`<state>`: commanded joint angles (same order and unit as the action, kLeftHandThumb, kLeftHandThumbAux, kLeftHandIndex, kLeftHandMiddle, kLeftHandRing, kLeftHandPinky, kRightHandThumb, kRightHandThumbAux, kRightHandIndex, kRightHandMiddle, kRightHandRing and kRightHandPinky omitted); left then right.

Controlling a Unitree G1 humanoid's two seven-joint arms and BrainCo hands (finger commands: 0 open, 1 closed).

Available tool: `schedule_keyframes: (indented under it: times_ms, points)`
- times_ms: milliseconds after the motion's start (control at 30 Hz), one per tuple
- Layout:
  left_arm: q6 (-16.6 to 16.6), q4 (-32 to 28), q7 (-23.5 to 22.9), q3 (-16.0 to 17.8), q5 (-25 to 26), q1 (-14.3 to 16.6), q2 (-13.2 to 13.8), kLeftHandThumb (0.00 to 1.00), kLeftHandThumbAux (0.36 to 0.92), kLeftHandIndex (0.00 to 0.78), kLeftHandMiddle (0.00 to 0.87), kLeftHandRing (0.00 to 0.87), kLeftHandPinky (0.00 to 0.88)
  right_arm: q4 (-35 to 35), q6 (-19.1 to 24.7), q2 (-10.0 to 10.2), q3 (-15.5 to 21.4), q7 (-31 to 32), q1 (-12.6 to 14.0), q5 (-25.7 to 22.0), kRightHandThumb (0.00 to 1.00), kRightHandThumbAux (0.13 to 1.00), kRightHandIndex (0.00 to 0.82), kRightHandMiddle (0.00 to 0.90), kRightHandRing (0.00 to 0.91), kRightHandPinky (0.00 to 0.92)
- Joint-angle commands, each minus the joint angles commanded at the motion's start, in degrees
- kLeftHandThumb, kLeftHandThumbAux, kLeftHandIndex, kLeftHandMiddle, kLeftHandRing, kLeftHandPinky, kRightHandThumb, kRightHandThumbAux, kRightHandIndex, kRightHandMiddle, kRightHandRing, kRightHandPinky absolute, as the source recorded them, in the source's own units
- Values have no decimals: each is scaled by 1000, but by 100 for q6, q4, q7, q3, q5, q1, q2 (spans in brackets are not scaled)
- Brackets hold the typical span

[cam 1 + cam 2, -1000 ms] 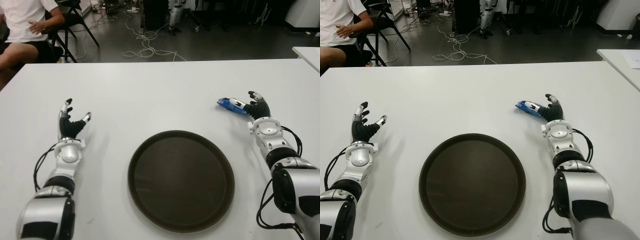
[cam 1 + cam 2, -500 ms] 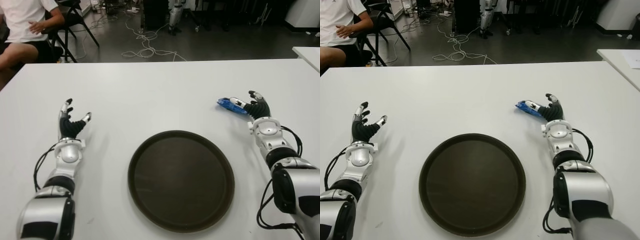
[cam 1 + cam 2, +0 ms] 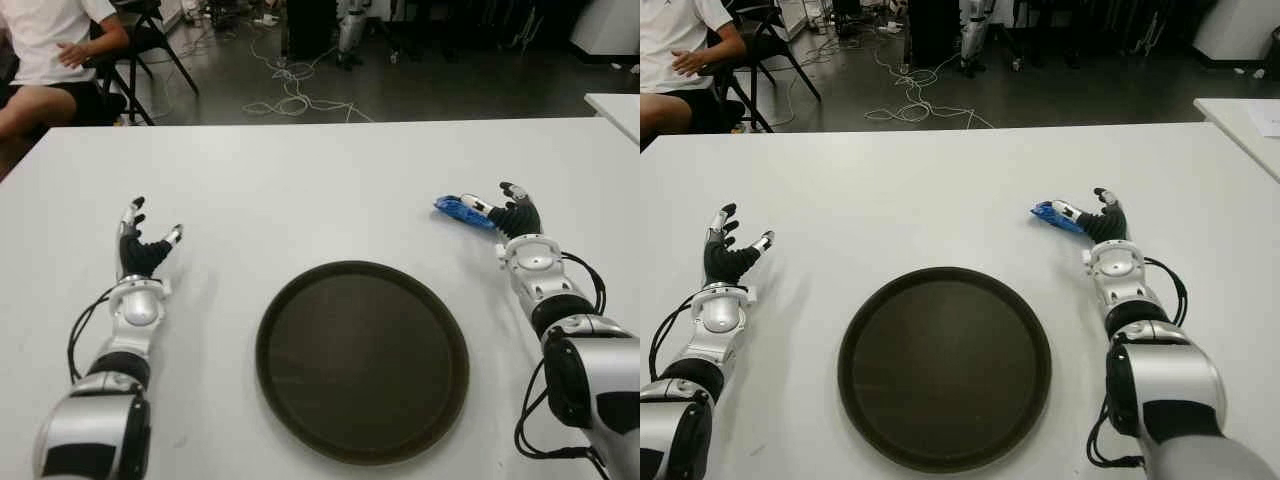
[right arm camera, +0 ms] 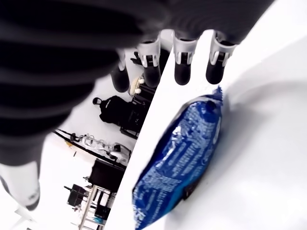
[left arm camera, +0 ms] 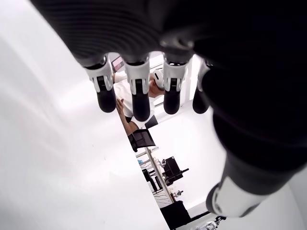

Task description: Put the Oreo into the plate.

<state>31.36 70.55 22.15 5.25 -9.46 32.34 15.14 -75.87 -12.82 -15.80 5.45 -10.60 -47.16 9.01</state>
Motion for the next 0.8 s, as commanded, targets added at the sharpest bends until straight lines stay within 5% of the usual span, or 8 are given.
schedule_keyframes:
  times_ms: [367, 800]
  points:
    - [-38, 5, 78, -23, -35, 23, -14, 0, 809, 70, 112, 97, 83, 51, -192, -114, -266, -55, -152, 237, 0, 532, 71, 42, 11, 0]
    - [-25, 11, 31, 12, 18, 29, -52, 0, 799, 64, 107, 92, 75, -38, 303, -274, -792, -62, -446, 767, 0, 543, 51, 30, 19, 8]
